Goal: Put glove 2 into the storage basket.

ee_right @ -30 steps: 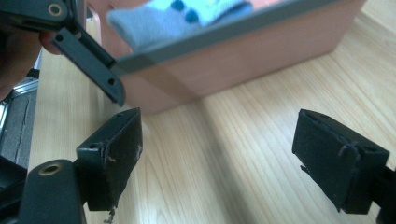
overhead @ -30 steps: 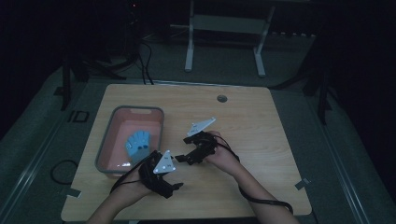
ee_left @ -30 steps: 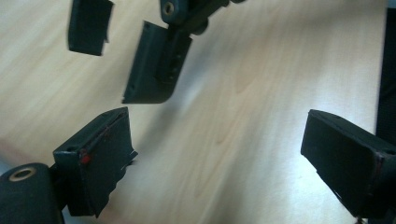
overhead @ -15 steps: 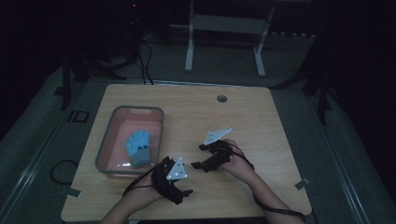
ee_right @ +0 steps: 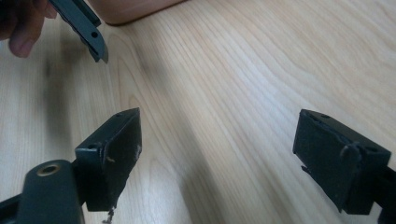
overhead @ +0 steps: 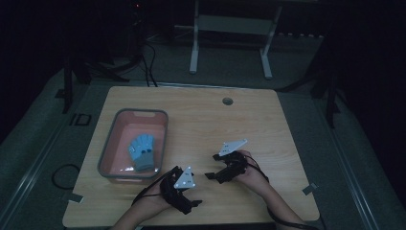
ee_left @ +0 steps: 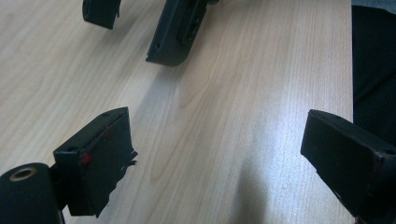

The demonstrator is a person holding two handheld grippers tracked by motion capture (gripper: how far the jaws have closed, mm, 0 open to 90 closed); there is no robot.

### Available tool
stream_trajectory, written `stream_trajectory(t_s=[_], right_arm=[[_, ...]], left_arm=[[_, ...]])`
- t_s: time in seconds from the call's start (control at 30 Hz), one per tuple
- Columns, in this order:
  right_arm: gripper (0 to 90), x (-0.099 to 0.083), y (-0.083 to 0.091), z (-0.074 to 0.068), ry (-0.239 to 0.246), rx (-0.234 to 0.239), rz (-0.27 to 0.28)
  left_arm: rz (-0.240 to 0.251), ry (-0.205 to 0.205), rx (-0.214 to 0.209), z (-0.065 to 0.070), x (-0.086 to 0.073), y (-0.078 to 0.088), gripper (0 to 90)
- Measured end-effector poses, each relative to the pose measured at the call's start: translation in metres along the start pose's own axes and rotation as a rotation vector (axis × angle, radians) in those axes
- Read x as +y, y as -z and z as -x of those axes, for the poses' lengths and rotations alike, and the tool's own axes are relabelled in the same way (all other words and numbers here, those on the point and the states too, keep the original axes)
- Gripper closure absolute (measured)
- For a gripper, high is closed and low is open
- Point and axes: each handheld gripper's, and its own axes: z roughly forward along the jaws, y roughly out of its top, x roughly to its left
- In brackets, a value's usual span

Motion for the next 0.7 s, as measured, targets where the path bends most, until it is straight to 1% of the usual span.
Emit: stream_trajectory(t_s=[0.17, 0.33, 0.53, 0.6, 0.7], right_arm=[[15.3, -0.011, 0.001, 0.001, -0.008, 0.006, -0.002], [15.1, -0.019, 0.000, -0.001, -0.004, 0.006, -0.014], [15.0, -0.026, 0.001, -0.003, -0.003, 0.005, -0.009], [14.9, -0.030, 0.003, -0.004, -0.009, 0.004, -0.008], [15.0, -0.032, 0.005, -0.005, -0.008, 0.000, -0.009]], left_arm=[[-0.009, 0.002, -0.023, 0.001, -0.004, -0.007, 9.3], [-0.013, 0.000, -0.032, 0.003, -0.006, -0.012, 9.3], [-0.013, 0.002, -0.041, 0.003, -0.008, -0.015, 9.3], [-0.018, -0.002, -0.051, 0.004, -0.009, -0.017, 9.3], [-0.022, -0.006, -0.053, 0.005, -0.009, -0.019, 9.3]])
